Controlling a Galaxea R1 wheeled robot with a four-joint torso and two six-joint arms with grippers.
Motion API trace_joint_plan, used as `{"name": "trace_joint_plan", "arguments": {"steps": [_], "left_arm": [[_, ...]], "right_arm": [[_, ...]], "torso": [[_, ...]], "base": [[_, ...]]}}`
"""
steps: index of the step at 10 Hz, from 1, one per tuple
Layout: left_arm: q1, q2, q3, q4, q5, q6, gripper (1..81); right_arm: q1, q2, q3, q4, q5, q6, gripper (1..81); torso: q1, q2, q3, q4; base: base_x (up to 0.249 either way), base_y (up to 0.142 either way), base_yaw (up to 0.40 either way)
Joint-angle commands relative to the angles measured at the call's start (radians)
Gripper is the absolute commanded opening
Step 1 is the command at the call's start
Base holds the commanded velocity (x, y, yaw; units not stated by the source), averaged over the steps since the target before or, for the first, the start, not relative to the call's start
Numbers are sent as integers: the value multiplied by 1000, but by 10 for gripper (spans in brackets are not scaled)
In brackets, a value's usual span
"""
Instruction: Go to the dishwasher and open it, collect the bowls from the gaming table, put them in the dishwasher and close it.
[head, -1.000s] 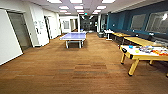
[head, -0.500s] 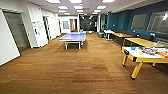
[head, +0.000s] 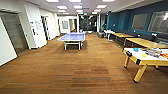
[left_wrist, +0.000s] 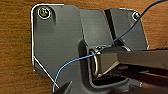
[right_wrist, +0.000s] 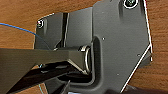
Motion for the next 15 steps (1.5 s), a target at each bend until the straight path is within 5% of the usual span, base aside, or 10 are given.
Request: {"name": "trace_joint_plan", "arguments": {"steps": [1,15], "left_arm": [[-37,-2,4,1,51,-1,811],[-37,-1,4,9,52,1,811]], "right_arm": [[38,-4,4,-14,-54,-5,811],[41,16,-28,-17,-56,-5,811]], "torso": [[0,0,0,0],[0,0,0,0]], "base": [[276,0,0],[277,0,0]]}}
